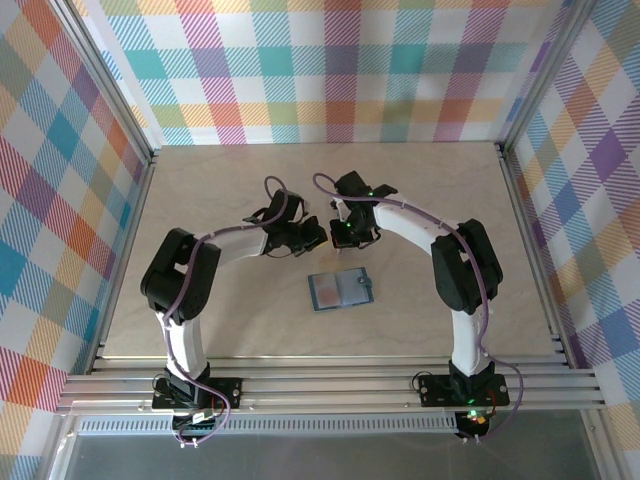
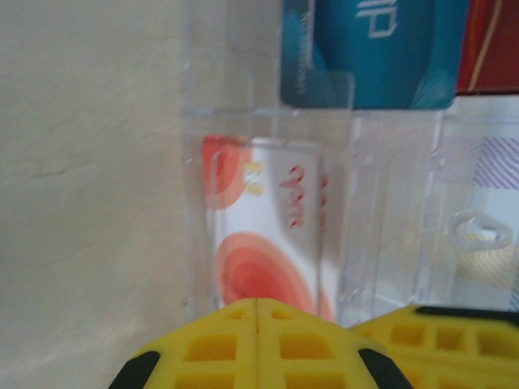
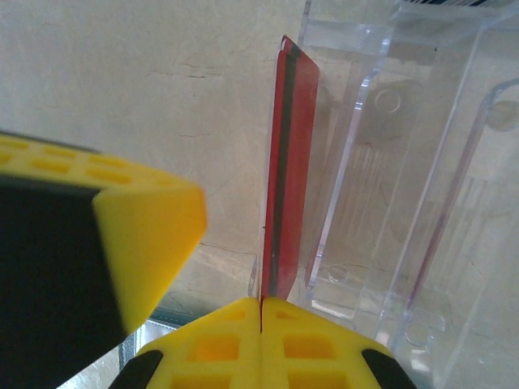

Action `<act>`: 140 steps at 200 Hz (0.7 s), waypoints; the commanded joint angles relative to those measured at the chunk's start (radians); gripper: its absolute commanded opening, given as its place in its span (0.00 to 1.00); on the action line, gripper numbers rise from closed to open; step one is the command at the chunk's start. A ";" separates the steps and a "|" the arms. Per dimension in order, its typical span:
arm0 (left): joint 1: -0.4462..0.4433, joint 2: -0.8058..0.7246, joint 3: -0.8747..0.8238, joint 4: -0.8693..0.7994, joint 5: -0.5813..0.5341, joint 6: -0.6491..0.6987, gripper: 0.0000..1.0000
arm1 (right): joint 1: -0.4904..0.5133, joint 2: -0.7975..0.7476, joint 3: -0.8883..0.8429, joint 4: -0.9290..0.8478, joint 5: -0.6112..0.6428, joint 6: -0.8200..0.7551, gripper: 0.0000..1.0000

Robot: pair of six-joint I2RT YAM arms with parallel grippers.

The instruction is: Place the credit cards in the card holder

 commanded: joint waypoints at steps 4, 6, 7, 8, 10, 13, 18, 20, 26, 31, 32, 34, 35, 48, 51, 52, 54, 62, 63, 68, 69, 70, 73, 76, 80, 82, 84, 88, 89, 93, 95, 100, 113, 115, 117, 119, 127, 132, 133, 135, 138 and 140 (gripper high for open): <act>0.008 0.046 0.070 0.060 0.057 -0.026 0.03 | -0.007 -0.005 -0.014 -0.015 -0.025 0.007 0.00; 0.008 0.051 0.074 0.060 0.059 -0.028 0.03 | -0.007 -0.005 -0.014 -0.015 -0.025 0.008 0.00; 0.009 0.053 0.075 0.060 0.060 -0.028 0.04 | -0.007 -0.005 -0.014 -0.015 -0.025 0.007 0.00; 0.007 0.055 0.076 0.061 0.061 -0.029 0.04 | -0.007 -0.005 -0.014 -0.015 -0.025 0.007 0.00; 0.006 0.060 0.079 0.061 0.061 -0.029 0.03 | -0.008 -0.005 -0.014 -0.015 -0.024 0.008 0.00; 0.007 0.065 0.081 0.063 0.063 -0.031 0.04 | -0.008 -0.005 -0.014 -0.015 -0.025 0.008 0.00; 0.006 0.074 0.085 0.066 0.066 -0.034 0.03 | -0.008 -0.006 -0.015 -0.015 -0.024 0.009 0.00; 0.008 0.077 0.085 0.068 0.067 -0.035 0.04 | -0.009 -0.006 -0.014 -0.015 -0.025 0.009 0.00; 0.008 0.085 0.088 0.073 0.069 -0.038 0.04 | -0.010 -0.007 -0.016 -0.015 -0.023 0.011 0.00; 0.007 0.090 0.088 0.078 0.068 -0.039 0.04 | -0.010 -0.008 -0.016 -0.017 -0.022 0.011 0.00; 0.006 0.091 0.089 0.078 0.069 -0.040 0.04 | -0.010 -0.009 -0.016 -0.017 -0.022 0.011 0.00; 0.006 0.093 0.088 0.080 0.069 -0.042 0.04 | -0.011 -0.009 -0.016 -0.016 -0.022 0.013 0.00; 0.007 0.094 0.088 0.081 0.069 -0.043 0.04 | -0.011 -0.009 -0.016 -0.016 -0.021 0.013 0.00; 0.006 0.103 0.088 0.090 0.078 -0.045 0.04 | -0.013 -0.013 -0.020 -0.015 -0.014 0.016 0.00; 0.006 0.104 0.088 0.092 0.080 -0.045 0.04 | -0.014 -0.013 -0.021 -0.014 -0.013 0.019 0.00; 0.006 0.104 0.088 0.093 0.080 -0.045 0.04 | -0.014 -0.015 -0.022 -0.014 -0.013 0.020 0.00; 0.006 0.104 0.086 0.093 0.080 -0.044 0.04 | -0.014 -0.016 -0.023 -0.013 -0.012 0.020 0.00; 0.007 0.102 0.078 0.102 0.082 -0.045 0.04 | -0.017 -0.020 -0.026 -0.009 -0.011 0.023 0.00; 0.007 0.101 0.078 0.105 0.082 -0.045 0.04 | -0.017 -0.021 -0.026 -0.009 -0.011 0.023 0.00; 0.009 0.098 0.072 0.113 0.085 -0.046 0.04 | -0.017 -0.022 -0.029 -0.008 -0.009 0.026 0.00; 0.008 0.098 0.071 0.115 0.086 -0.047 0.04 | -0.017 -0.022 -0.028 -0.008 -0.008 0.026 0.00; 0.009 0.097 0.071 0.116 0.086 -0.048 0.04 | -0.018 -0.022 -0.029 -0.007 -0.008 0.026 0.00; 0.010 0.094 0.068 0.121 0.089 -0.049 0.04 | -0.019 -0.022 -0.029 -0.007 -0.006 0.027 0.00; 0.010 0.092 0.065 0.127 0.091 -0.050 0.04 | -0.019 -0.022 -0.030 -0.008 -0.005 0.028 0.00; 0.009 0.088 0.063 0.133 0.095 -0.052 0.04 | -0.019 -0.021 -0.030 -0.009 -0.004 0.030 0.00; 0.010 0.087 0.062 0.136 0.097 -0.053 0.05 | -0.019 -0.022 -0.031 -0.009 -0.003 0.031 0.00; 0.011 0.084 0.060 0.139 0.098 -0.054 0.05 | -0.020 -0.022 -0.030 -0.009 -0.001 0.032 0.00; 0.012 0.081 0.057 0.144 0.101 -0.056 0.05 | -0.021 -0.023 -0.031 -0.009 0.002 0.034 0.00; 0.013 0.079 0.057 0.146 0.101 -0.057 0.05 | -0.022 -0.023 -0.032 -0.009 0.003 0.035 0.00; 0.014 0.074 0.053 0.151 0.103 -0.060 0.05 | -0.022 -0.025 -0.032 -0.009 0.006 0.037 0.00; 0.015 0.071 0.052 0.153 0.104 -0.061 0.05 | -0.023 -0.025 -0.034 -0.008 0.006 0.038 0.00; 0.017 0.063 0.047 0.159 0.104 -0.064 0.05 | -0.024 -0.027 -0.035 -0.007 0.007 0.039 0.00; 0.024 0.044 0.033 0.168 0.103 -0.070 0.06 | -0.027 -0.036 -0.042 -0.004 0.013 0.047 0.00; 0.024 0.041 0.032 0.168 0.102 -0.072 0.06 | -0.028 -0.038 -0.044 -0.002 0.014 0.047 0.00; 0.025 0.038 0.029 0.169 0.102 -0.073 0.06 | -0.028 -0.039 -0.045 0.001 0.014 0.048 0.00; 0.025 0.035 0.028 0.169 0.101 -0.073 0.06 | -0.029 -0.041 -0.046 0.001 0.014 0.049 0.00; 0.027 0.026 0.021 0.167 0.097 -0.073 0.06 | -0.030 -0.047 -0.049 0.003 0.015 0.052 0.00; 0.027 0.020 0.017 0.168 0.096 -0.071 0.06 | -0.031 -0.050 -0.052 0.004 0.018 0.054 0.00; 0.027 0.018 0.015 0.168 0.096 -0.071 0.06 | -0.031 -0.051 -0.052 0.004 0.018 0.054 0.00; 0.027 0.017 0.014 0.167 0.095 -0.071 0.06 | -0.031 -0.052 -0.053 0.005 0.018 0.055 0.00; 0.027 0.014 0.011 0.166 0.094 -0.072 0.06 | -0.031 -0.054 -0.055 0.004 0.020 0.055 0.00; 0.027 0.012 0.009 0.166 0.093 -0.071 0.06 | -0.032 -0.054 -0.056 0.006 0.021 0.057 0.00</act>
